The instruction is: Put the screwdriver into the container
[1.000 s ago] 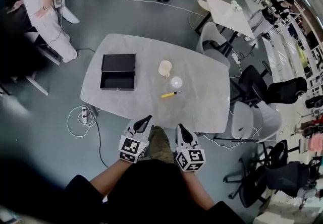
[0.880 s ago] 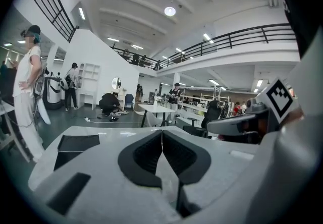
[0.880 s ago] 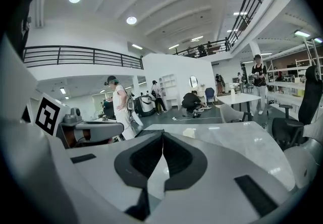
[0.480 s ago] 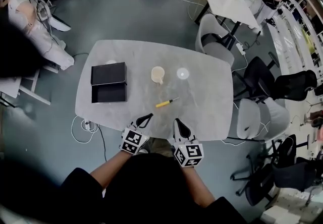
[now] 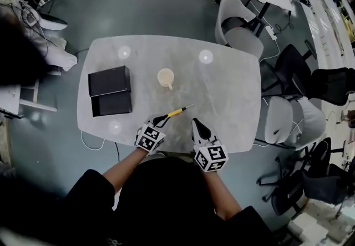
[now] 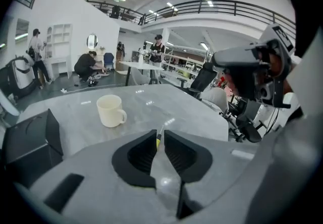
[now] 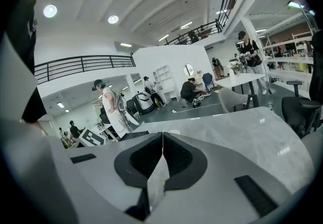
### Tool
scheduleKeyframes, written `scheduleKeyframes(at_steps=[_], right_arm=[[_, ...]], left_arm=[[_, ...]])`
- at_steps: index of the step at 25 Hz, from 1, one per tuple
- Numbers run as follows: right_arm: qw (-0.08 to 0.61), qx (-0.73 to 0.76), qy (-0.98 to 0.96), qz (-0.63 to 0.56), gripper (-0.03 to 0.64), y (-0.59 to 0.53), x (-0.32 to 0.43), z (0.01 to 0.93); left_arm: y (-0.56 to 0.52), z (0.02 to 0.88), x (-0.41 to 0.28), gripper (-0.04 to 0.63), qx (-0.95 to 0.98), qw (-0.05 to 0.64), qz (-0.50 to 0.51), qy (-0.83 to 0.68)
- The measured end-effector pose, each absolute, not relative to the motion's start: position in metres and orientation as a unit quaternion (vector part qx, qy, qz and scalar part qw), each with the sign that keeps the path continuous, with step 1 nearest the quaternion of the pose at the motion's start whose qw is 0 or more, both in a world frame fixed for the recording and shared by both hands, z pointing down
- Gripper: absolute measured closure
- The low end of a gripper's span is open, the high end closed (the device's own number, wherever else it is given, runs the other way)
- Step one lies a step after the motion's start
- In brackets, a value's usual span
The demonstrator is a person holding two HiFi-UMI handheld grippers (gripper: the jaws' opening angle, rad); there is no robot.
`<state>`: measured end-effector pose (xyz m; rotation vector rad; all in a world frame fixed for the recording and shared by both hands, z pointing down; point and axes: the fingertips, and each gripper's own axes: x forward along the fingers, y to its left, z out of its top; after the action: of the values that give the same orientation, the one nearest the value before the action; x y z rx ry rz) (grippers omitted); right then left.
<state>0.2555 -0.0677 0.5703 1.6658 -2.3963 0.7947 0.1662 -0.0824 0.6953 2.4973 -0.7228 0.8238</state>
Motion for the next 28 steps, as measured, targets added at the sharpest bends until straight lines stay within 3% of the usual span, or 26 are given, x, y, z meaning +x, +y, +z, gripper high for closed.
scheduleKeyframes(at_steps=[2, 7, 20, 28], right_arm=[[0.061, 0.551, -0.789, 0.265, 0.604, -0.080, 0.264, 0.577], [0.061, 0.566, -0.775, 0.276, 0.604, -0.104, 0.296, 0.590], [0.072, 0.582, -0.750, 0.306, 0.604, -0.120, 0.335, 0.621], [0.070, 0.570, -0.760, 0.303, 0.604, -0.127, 0.330, 0.628]], left_arm=[[-0.091, 0.717, 0.174, 0.504, 0.891, 0.213, 0.314, -0.247], [-0.089, 0.781, 0.194, 0.468, 0.878, 0.196, 0.388, -0.201], [-0.094, 0.864, 0.206, 0.467, 0.818, 0.175, 0.531, -0.134], [-0.101, 0.863, 0.204, 0.509, 0.813, 0.186, 0.529, -0.155]])
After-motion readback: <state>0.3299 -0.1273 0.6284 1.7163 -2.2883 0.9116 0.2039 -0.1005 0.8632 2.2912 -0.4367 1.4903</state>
